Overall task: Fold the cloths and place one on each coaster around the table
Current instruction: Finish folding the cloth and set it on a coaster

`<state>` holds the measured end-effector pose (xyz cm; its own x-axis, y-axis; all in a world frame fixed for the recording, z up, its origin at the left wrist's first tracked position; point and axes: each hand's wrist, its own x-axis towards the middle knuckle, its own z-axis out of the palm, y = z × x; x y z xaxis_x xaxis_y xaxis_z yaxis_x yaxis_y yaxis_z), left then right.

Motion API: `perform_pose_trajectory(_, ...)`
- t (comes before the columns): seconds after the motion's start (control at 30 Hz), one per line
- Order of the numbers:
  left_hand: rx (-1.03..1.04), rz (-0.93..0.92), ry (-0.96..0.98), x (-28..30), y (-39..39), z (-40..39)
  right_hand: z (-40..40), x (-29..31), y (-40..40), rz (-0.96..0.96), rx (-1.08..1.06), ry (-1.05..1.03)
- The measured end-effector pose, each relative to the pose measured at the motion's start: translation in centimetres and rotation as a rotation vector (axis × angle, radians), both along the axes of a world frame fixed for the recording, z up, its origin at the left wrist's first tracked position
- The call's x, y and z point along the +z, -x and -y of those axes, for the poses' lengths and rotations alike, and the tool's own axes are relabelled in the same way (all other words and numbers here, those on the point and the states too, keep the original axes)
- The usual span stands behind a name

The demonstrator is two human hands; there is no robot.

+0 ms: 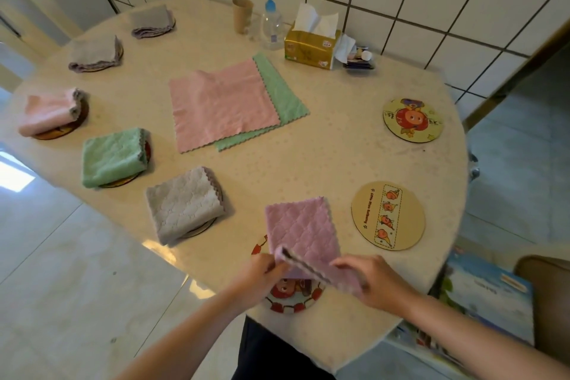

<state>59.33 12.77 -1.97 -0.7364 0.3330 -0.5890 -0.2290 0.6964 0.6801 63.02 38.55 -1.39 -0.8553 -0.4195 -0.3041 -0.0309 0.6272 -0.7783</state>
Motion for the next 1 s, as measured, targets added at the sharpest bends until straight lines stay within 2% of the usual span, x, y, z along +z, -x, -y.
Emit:
perform_pose_trajectory(0.1, 0.276, 0.086, -0.164, 1.1, 2.0, -0.7, 1.6, 0.9, 2.2, 0.075, -0.378, 0.114)
perform_pose_trajectory(0.17, 0.458, 0.164, -0.317, 1.7, 2.8, -1.2, 2.3, 0.3, 4.0, 0.068, -0.456, 0.058)
perform_pose_trajectory(0.23, 0.601, 0.193, -0.363, 1.5, 3.1, -1.6, 2.9, -0.4, 5.6, 0.108, -0.487, 0.036)
perform_pose_trajectory(0.37, 0.663, 0.158, -0.318, 0.8, 2.9, -1.8, 3.6, -1.6, 7.0, 0.131, -0.508, -0.01)
perform_pose_trajectory(0.53, 0.624, 0.113, -0.442, 1.1, 2.9, -1.6, 3.3, -1.2, 6.4, 0.034, -0.535, 0.133)
perform_pose_trajectory(0.63, 0.629, 0.089, -0.423, 0.9, 3.1, -1.9, 3.3, -1.7, 6.6, 0.102, -0.537, 0.026)
perform_pose_trajectory(0.77, 0.668, 0.075, -0.292, 0.3, 3.5, -2.4, 3.9, -2.3, 7.8, 0.193, -0.55, -0.11)
perform_pose_trajectory(0.83, 0.582, -0.076, -0.104, -0.2, 3.9, -2.4, 4.0, -2.3, 8.4, 0.209, -0.574, -0.137)
perform_pose_trajectory(0.93, 0.214, -0.368, 0.194, -0.4, 4.6, -1.7, 4.2, -2.6, 8.8, 0.18, -0.579, -0.184)
perform_pose_trajectory(1.0, -0.02, -0.418, 0.399, 0.0, 5.1, -1.2, 4.4, -2.5, 8.9, 0.135, -0.552, -0.27)
